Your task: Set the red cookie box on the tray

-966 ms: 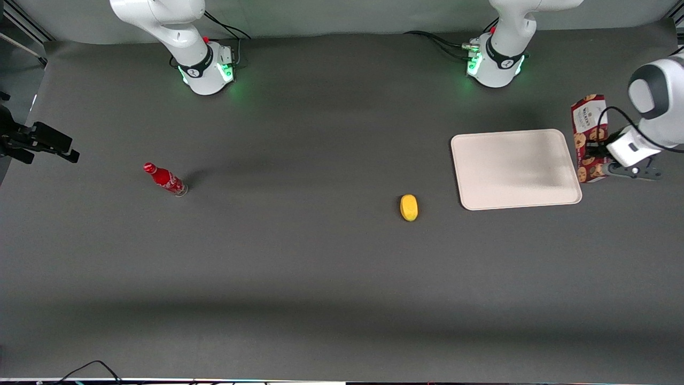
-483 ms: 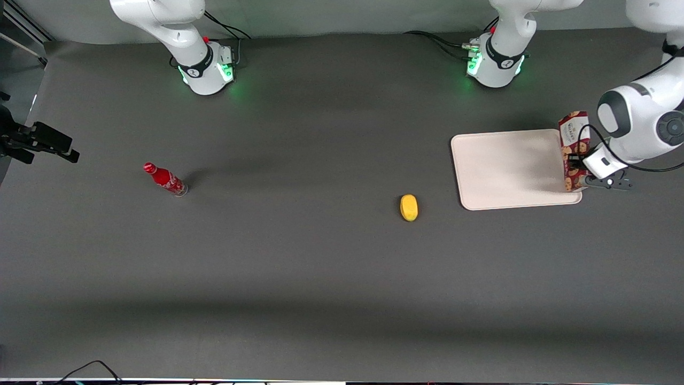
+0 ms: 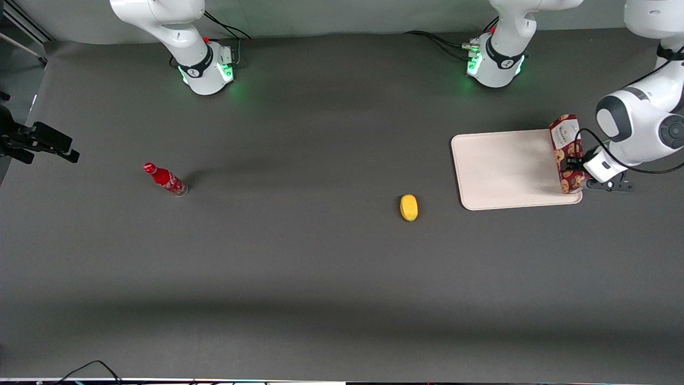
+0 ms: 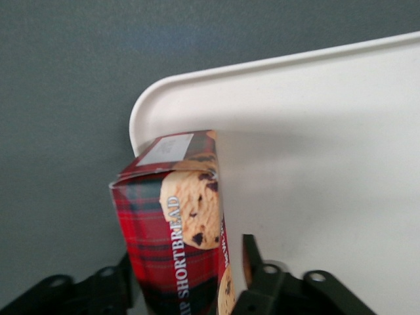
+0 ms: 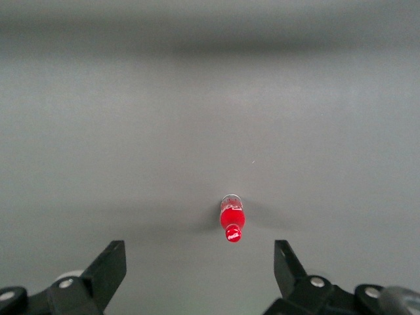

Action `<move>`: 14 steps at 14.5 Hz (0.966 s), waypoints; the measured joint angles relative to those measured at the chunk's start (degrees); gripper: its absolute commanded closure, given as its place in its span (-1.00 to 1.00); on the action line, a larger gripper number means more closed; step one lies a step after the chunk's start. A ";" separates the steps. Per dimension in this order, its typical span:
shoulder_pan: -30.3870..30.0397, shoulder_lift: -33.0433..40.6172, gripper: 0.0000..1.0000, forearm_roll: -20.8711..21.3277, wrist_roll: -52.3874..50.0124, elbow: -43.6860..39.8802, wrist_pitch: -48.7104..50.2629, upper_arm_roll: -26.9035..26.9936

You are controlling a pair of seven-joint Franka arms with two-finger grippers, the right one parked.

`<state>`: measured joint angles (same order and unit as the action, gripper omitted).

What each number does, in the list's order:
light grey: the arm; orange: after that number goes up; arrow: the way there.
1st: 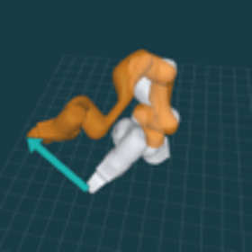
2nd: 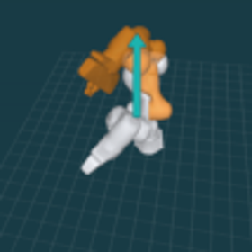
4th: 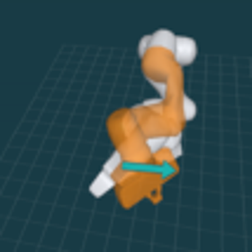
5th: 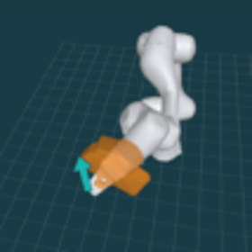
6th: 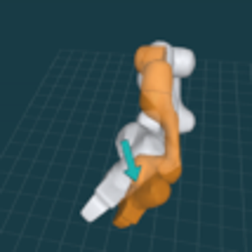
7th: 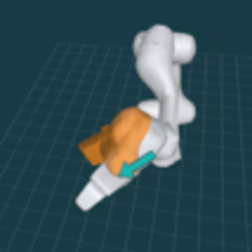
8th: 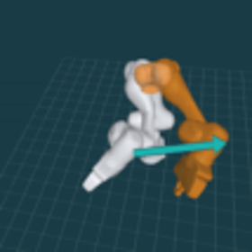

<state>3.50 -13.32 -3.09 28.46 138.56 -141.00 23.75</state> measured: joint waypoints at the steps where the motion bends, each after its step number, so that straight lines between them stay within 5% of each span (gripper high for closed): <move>1: 0.01 0.12 -1.00 -0.04 0.34 -1.70 3.18 -0.07; 9: 0.10 13.06 -1.00 -0.25 2.03 -26.91 40.88 -0.91; 14: 0.28 15.07 -1.00 0.59 -10.20 -44.69 63.10 -10.34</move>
<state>3.79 1.74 -2.50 18.26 93.87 -77.91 13.41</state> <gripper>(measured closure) 0.000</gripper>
